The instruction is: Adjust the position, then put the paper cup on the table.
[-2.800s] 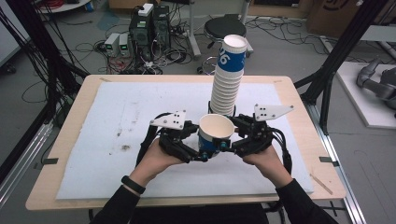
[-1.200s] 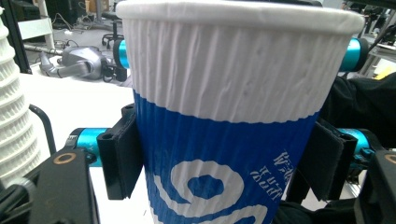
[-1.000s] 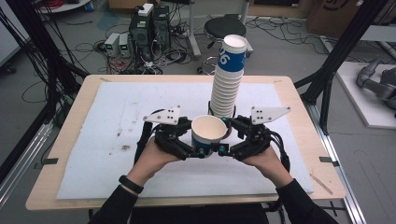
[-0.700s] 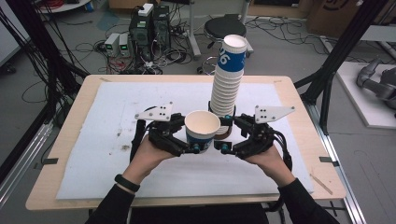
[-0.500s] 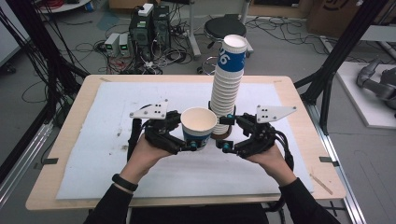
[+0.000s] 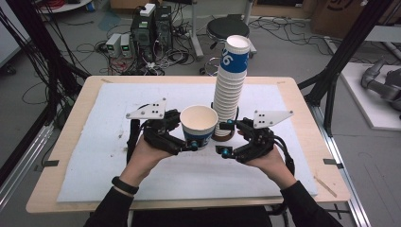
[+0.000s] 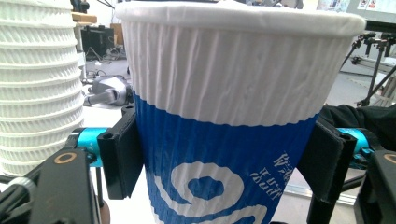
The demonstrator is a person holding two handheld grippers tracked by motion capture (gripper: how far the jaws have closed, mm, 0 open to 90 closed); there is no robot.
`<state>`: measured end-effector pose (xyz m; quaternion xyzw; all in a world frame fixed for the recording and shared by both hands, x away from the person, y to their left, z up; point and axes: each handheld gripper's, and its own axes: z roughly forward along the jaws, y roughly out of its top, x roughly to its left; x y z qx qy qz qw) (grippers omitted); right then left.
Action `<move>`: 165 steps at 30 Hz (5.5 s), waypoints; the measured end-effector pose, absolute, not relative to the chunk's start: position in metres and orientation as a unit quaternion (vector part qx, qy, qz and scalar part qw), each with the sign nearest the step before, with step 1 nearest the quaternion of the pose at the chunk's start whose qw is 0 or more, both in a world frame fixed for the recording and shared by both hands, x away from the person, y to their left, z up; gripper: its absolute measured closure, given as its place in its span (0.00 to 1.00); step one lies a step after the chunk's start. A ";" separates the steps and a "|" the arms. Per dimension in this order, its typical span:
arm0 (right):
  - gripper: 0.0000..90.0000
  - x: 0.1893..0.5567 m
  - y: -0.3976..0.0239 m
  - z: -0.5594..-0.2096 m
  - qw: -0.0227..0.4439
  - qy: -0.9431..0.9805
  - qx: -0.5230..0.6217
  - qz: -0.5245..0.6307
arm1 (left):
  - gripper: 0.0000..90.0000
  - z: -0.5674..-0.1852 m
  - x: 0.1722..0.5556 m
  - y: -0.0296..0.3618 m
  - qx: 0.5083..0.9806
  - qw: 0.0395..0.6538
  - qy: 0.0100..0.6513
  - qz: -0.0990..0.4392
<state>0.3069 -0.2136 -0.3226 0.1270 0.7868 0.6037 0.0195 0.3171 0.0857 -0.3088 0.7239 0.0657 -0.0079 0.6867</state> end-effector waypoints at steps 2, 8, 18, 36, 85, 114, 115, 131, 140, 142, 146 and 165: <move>0.21 0.306 -0.212 -0.324 0.018 0.788 0.127 0.602 | 0.28 -0.309 0.317 0.085 0.723 0.687 0.065 -0.009; 0.21 0.305 -0.206 -0.326 0.014 0.792 0.122 0.599 | 0.28 -0.309 0.316 0.082 0.722 0.688 0.065 -0.017; 0.21 0.302 -0.197 -0.329 0.005 0.789 0.120 0.602 | 0.29 -0.310 0.314 0.074 0.724 0.687 0.061 -0.017; 0.34 0.298 -0.188 -0.333 0.005 0.790 0.106 0.604 | 0.27 -0.314 0.313 0.066 0.726 0.685 0.057 -0.030; 0.31 0.296 -0.183 -0.332 -0.013 0.788 0.110 0.605 | 0.18 -0.306 0.308 0.068 0.723 0.688 0.058 -0.018; 0.27 0.297 -0.182 -0.333 0.001 0.797 0.104 0.594 | 0.25 -0.306 0.309 0.070 0.726 0.685 0.062 -0.015; 0.26 0.296 -0.182 -0.333 0.000 0.797 0.104 0.595 | 0.25 -0.306 0.309 0.070 0.726 0.685 0.062 -0.012; 0.23 0.304 -0.204 -0.329 0.008 0.791 0.113 0.602 | 0.25 -0.305 0.310 0.078 0.728 0.682 0.067 0.000; 0.23 0.310 -0.230 -0.322 0.028 0.779 0.120 0.615 | 0.25 -0.304 0.311 0.082 0.732 0.678 0.068 0.006; 0.23 0.311 -0.235 -0.320 0.033 0.775 0.125 0.618 | 0.25 -0.304 0.312 0.083 0.730 0.679 0.070 0.006; 0.23 0.312 -0.245 -0.316 0.045 0.769 0.130 0.625 | 0.25 -0.304 0.312 0.084 0.731 0.679 0.070 0.009; 0.23 0.314 -0.262 -0.307 0.074 0.754 0.148 0.635 | 0.25 -0.305 0.312 0.084 0.733 0.676 0.073 0.007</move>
